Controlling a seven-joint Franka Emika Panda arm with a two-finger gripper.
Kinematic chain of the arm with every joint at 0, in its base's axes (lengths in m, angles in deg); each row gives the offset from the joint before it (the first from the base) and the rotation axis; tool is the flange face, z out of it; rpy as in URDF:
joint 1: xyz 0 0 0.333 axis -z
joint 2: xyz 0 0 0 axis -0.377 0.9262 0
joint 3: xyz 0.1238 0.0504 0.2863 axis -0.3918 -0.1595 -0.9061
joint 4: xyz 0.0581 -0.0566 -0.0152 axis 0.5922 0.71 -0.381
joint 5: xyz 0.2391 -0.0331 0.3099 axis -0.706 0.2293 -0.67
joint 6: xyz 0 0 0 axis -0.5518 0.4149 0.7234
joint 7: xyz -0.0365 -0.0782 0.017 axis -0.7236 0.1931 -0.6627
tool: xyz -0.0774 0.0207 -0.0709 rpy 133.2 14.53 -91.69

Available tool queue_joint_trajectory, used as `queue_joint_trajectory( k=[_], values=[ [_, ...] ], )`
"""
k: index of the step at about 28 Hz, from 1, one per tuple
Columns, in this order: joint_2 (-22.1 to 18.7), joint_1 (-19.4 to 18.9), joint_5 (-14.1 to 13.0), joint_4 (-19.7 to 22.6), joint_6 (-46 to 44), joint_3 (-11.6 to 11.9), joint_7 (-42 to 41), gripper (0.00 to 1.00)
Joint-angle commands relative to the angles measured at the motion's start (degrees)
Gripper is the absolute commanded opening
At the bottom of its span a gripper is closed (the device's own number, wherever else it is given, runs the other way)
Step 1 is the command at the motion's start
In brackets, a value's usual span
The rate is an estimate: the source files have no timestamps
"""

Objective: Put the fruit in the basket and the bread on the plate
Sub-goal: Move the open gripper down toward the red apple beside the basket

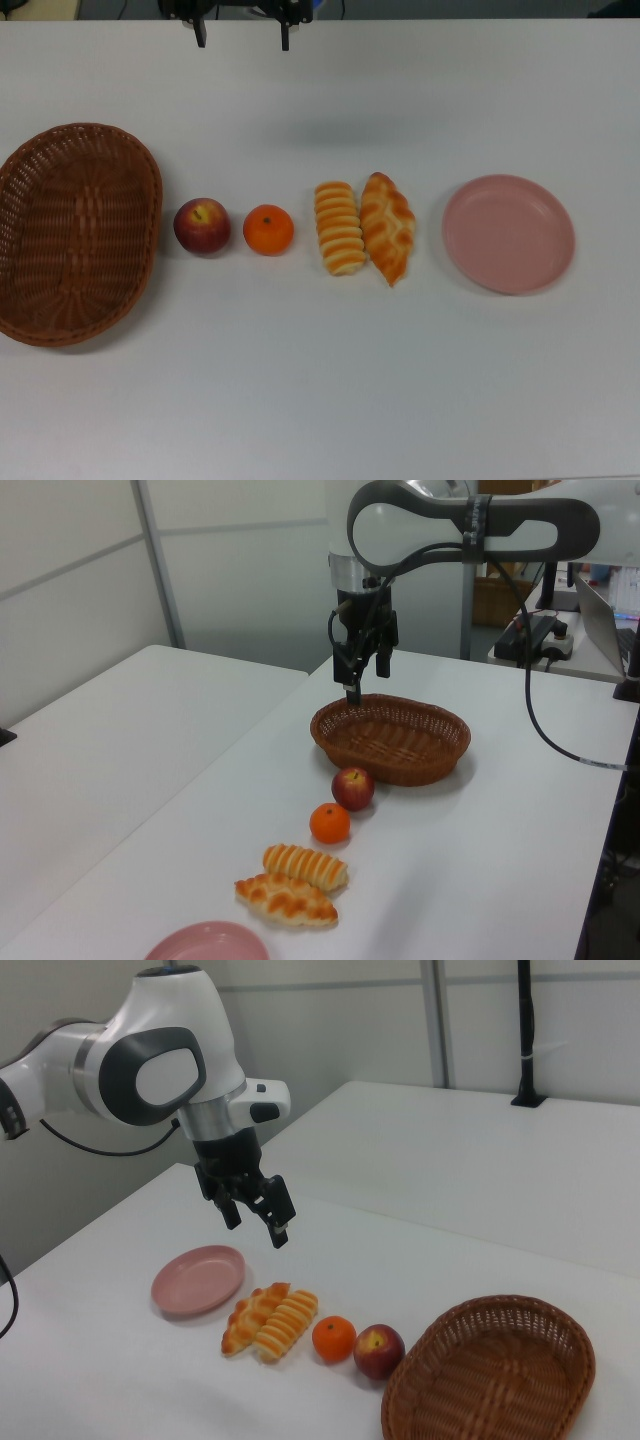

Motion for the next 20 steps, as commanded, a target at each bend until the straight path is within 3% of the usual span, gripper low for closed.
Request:
queue_joint_trajectory(
  k=[1,5,13,20],
  values=[
    [-0.2,0.2,-0.2,-0.4,-1.8,0.2,-0.2,1.00],
    [-0.1,0.2,-0.1,-0.2,-1.7,0.2,-0.1,1.00],
    [4.8,0.1,0.8,-0.6,3.0,0.3,-0.1,1.00],
    [9.1,2.6,1.6,-0.6,5.3,0.5,-0.1,1.00]
  ],
)
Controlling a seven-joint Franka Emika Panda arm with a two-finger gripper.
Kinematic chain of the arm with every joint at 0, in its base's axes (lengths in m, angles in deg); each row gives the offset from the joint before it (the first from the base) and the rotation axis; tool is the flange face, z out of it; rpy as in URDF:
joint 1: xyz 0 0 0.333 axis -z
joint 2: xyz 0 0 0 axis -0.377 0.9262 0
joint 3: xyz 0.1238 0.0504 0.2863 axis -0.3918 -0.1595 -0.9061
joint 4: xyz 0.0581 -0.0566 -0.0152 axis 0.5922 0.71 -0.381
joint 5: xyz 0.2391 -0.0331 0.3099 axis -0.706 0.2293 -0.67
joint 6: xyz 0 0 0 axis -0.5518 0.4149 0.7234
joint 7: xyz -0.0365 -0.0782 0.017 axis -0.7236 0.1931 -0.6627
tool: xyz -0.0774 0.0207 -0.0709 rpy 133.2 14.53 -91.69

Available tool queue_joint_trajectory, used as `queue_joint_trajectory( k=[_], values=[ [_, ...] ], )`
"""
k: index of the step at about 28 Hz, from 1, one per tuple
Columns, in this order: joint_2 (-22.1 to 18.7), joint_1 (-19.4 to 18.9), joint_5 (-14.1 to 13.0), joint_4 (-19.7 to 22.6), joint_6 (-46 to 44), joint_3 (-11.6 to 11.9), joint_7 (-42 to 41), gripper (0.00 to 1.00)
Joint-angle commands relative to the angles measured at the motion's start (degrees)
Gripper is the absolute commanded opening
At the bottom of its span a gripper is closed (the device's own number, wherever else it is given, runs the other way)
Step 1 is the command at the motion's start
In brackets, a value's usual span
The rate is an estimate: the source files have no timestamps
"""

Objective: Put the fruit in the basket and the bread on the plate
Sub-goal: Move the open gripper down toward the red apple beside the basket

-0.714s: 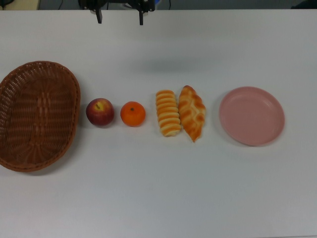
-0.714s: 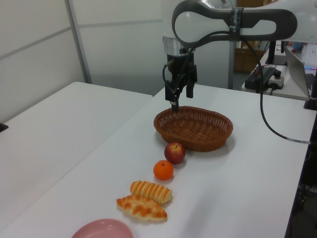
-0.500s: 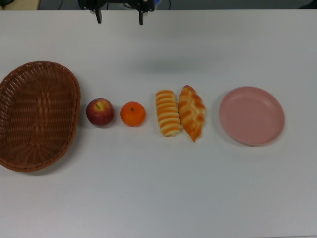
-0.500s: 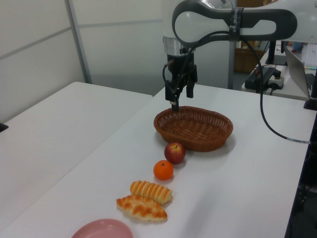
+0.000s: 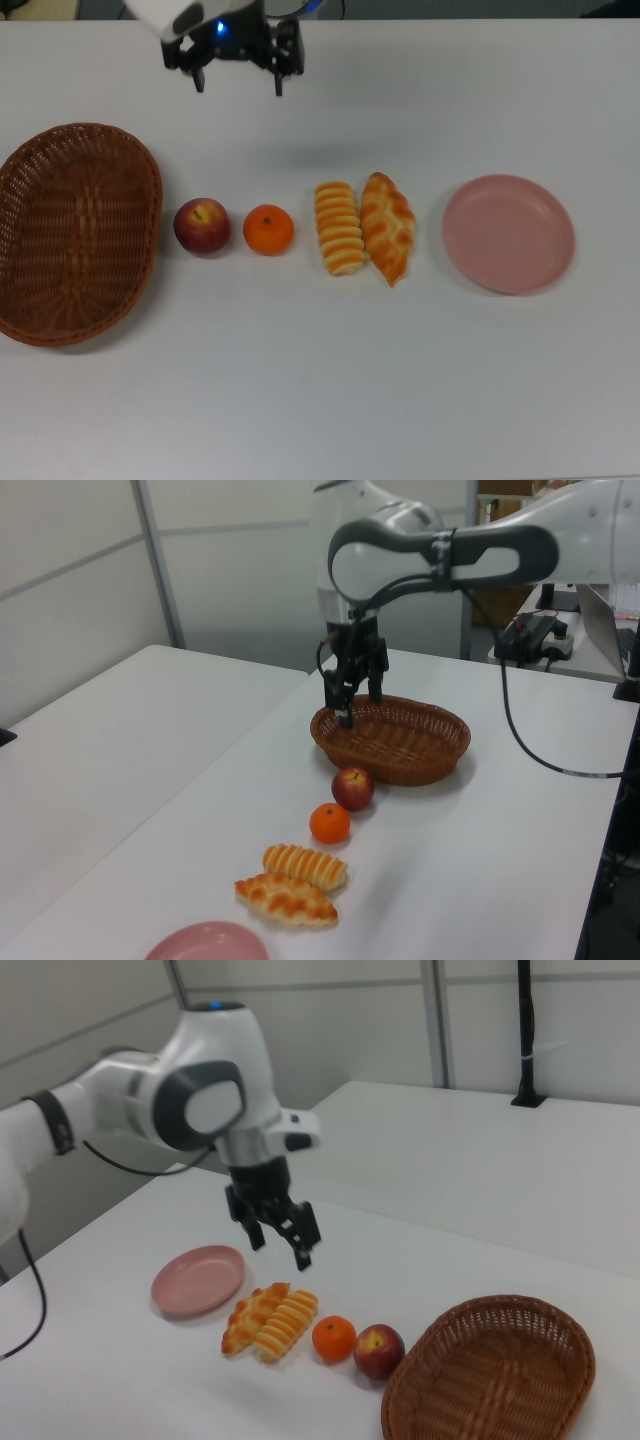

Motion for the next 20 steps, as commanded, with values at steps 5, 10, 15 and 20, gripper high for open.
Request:
queue_joint_trajectory(
  k=[5,10,15,20],
  values=[
    [6.4,3.6,4.0,-0.2,8.3,0.3,0.0,1.00],
    [10.0,4.0,7.7,-0.1,11.6,0.4,0.1,1.00],
    [13.1,4.3,8.2,0.0,15.2,0.6,1.6,1.00],
    [15.0,3.8,8.3,0.8,17.5,0.6,3.8,1.00]
  ],
)
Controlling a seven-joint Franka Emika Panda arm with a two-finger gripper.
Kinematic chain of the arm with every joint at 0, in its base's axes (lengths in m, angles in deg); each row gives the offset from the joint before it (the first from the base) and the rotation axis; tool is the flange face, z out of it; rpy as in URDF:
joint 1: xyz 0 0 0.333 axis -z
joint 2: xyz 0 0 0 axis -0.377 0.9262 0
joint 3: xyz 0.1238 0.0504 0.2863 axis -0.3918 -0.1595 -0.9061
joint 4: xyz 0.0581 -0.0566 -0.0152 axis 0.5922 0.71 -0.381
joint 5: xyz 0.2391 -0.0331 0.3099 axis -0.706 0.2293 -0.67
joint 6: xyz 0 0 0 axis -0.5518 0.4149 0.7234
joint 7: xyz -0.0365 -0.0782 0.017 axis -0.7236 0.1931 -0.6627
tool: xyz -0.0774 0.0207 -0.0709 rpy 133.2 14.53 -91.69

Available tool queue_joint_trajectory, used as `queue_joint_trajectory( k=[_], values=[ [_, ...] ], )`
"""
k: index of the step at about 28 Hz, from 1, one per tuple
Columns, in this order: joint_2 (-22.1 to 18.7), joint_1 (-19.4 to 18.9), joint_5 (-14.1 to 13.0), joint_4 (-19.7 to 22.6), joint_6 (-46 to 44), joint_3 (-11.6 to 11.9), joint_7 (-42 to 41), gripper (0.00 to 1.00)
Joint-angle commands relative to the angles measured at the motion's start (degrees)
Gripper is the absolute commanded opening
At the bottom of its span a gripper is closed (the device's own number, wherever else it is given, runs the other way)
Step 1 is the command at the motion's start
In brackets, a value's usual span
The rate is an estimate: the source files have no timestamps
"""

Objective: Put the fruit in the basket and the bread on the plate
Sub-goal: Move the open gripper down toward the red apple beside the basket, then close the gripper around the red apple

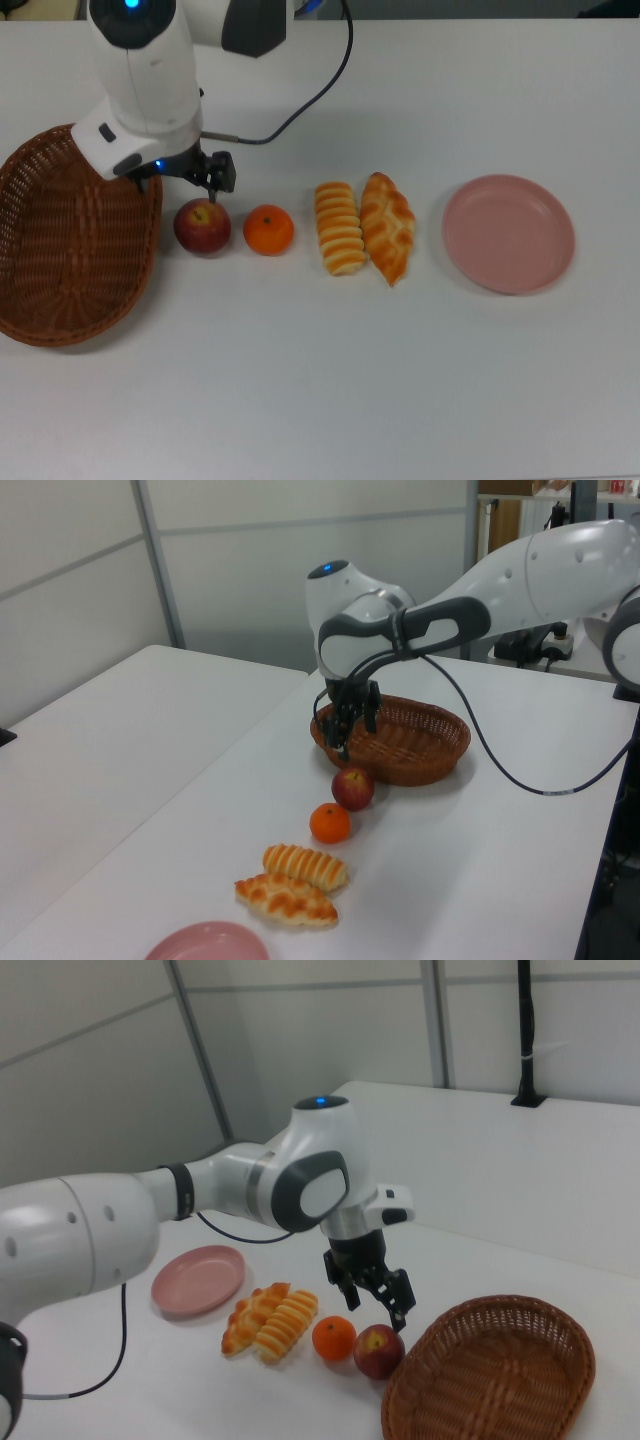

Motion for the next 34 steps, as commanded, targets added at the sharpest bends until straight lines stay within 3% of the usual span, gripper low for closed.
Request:
queue_joint_trajectory(
  k=[1,8,15,16,17,19,22,31,34],
  values=[
    [1.3,-0.8,1.1,0.8,2.2,0.2,2.6,1.00],
    [4.4,-1.9,1.3,1.1,4.1,0.2,3.9,1.00],
    [6.4,-2.6,4.5,1.3,5.0,0.2,5.7,1.00],
    [6.4,-2.6,4.7,1.5,5.1,0.2,5.7,0.94],
    [6.4,-2.6,5.0,2.0,5.4,0.2,5.7,0.75],
    [6.4,-2.6,5.2,2.2,5.6,0.2,5.7,0.56],
    [6.3,-2.6,5.3,2.1,5.6,0.2,5.6,0.32],
    [5.0,-2.6,4.8,1.7,5.2,-0.2,5.9,0.31],
    [2.6,-3.4,4.0,0.1,4.7,-0.4,6.7,0.31]
  ],
)
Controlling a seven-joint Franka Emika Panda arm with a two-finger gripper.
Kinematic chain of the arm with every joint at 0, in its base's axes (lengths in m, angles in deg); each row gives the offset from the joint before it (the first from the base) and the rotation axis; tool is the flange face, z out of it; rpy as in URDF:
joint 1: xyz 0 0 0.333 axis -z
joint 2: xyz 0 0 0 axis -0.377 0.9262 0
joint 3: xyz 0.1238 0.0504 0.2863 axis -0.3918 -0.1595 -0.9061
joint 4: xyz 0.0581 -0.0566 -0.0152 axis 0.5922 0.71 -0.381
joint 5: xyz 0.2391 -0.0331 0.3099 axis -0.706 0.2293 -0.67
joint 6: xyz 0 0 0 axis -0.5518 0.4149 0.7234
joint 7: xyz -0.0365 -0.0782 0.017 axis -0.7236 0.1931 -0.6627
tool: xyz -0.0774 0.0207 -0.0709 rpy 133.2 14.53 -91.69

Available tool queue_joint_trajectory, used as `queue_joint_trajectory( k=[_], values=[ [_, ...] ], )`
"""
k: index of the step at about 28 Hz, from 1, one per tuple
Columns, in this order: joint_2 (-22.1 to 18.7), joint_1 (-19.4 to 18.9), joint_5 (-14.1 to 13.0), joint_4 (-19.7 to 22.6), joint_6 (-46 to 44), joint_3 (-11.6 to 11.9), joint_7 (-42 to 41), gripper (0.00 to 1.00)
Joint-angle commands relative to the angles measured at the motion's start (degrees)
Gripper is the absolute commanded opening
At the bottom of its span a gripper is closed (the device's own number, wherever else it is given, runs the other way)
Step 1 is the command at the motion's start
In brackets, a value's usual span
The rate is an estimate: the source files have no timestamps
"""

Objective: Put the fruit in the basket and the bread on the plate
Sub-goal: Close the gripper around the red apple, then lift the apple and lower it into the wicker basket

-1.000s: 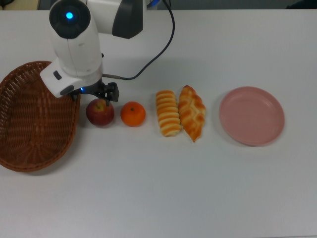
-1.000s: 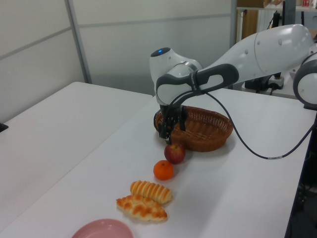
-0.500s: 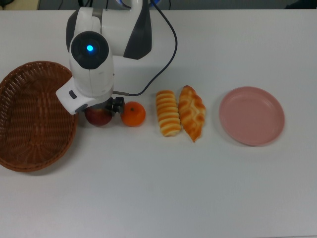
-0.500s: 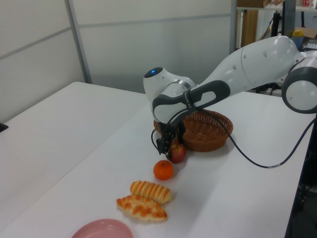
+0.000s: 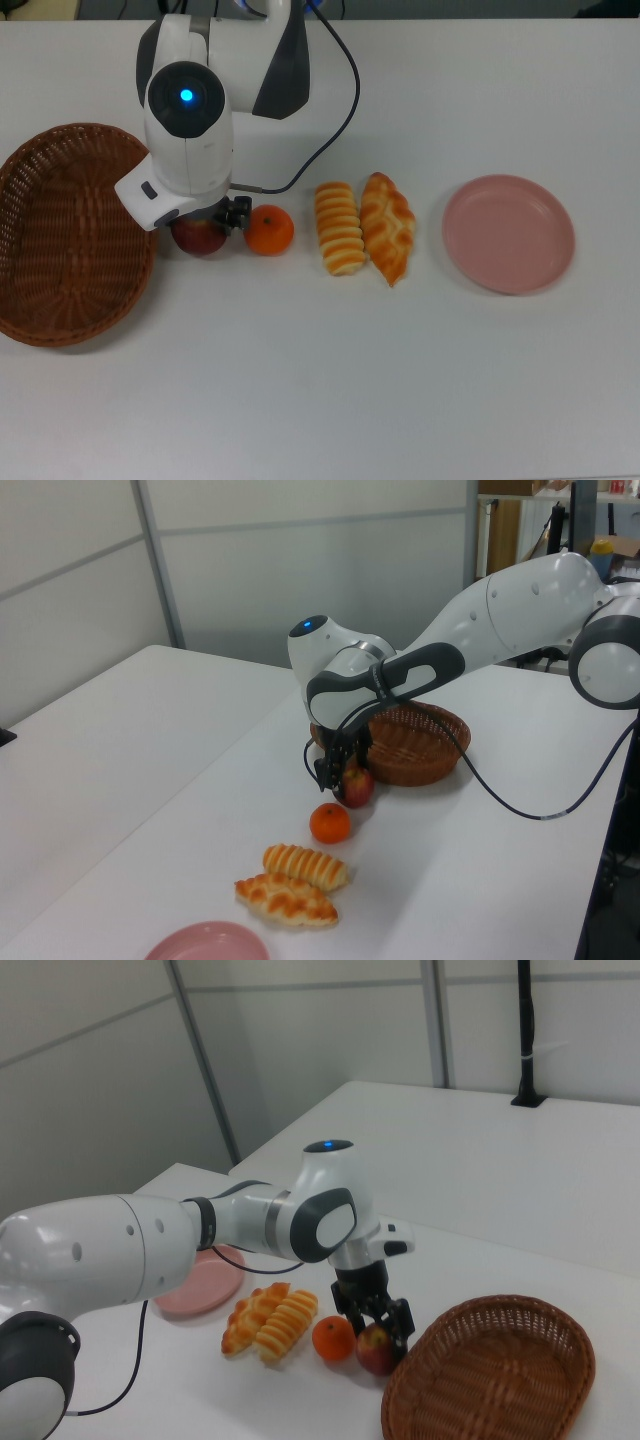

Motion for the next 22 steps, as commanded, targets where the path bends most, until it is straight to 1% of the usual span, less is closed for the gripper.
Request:
queue_joint_trajectory(
  k=[1,4,7,8,11,12,13,16,17,18,22],
  values=[
    [-4.9,-1.1,-0.6,-0.3,0.6,-0.3,2.8,0.31],
    [-8.4,-0.9,-2.2,-0.7,0.5,-0.2,3.6,0.31],
    [-10.6,-0.8,-2.5,-0.7,-0.7,0.0,3.4,0.31],
    [-11.4,-0.3,-2.5,-0.8,-1.1,0.5,3.2,0.31],
    [-12.2,2.2,-2.5,-1.2,-1.1,0.7,2.8,0.31],
    [-12.3,3.5,-2.7,-1.2,-1.1,0.7,2.7,0.31],
    [-12.3,5.7,-2.9,-1.2,-0.6,0.7,2.5,0.31],
    [-11.3,8.3,-2.4,-1.2,0.6,0.7,2.4,0.32],
    [-11.0,8.8,-2.2,-1.2,1.8,0.7,2.3,0.32],
    [-9.6,9.5,-2.0,-1.1,5.5,0.7,2.4,0.32],
    [-7.1,9.8,-1.8,-0.9,12.0,0.8,3.1,0.32]
  ],
)
